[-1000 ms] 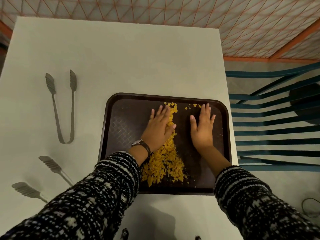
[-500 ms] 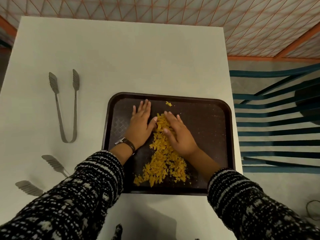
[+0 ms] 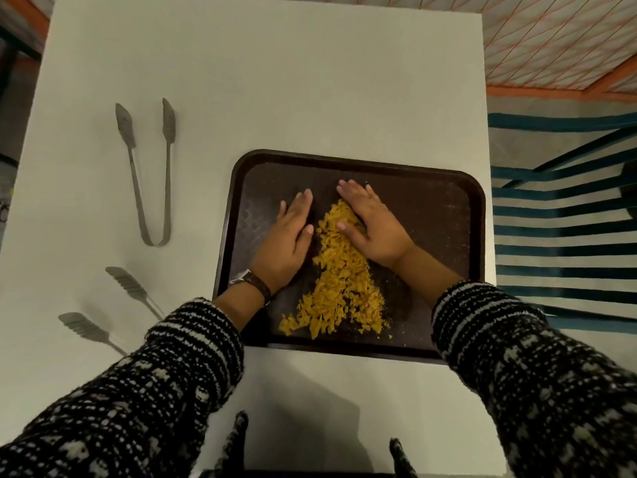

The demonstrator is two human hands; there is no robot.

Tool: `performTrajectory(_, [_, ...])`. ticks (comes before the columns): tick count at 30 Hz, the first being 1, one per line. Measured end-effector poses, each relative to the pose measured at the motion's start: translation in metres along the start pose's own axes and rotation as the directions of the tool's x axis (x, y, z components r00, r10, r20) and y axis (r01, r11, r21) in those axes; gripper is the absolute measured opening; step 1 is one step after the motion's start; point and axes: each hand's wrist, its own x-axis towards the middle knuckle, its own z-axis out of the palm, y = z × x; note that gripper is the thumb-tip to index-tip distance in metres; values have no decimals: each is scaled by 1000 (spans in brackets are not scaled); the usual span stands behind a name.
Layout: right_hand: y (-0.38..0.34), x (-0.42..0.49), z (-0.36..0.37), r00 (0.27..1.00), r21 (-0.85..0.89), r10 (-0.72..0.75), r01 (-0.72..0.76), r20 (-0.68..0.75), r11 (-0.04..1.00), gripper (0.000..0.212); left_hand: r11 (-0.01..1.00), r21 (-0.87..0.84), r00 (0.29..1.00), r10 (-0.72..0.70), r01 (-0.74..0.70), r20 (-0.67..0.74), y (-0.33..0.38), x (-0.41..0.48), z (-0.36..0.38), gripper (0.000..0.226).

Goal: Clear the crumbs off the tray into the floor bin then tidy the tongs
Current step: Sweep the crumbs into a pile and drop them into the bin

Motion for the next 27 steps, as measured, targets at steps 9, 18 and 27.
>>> performTrajectory(9, [-11, -48, 2, 949, 168, 148, -103, -279, 980, 59, 930, 276, 970, -228, 244, -89, -21, -22, 0, 63])
performTrajectory(18, [21, -71, 3, 716, 166, 518, -504, -468, 848, 61, 983, 176, 990, -69, 46, 125, 21, -37, 44, 67])
performTrajectory(27, [-53, -44, 39, 888, 378, 423, -334, -181, 863, 52, 979, -51, 979, -200, 198, -34, 17, -52, 6, 57])
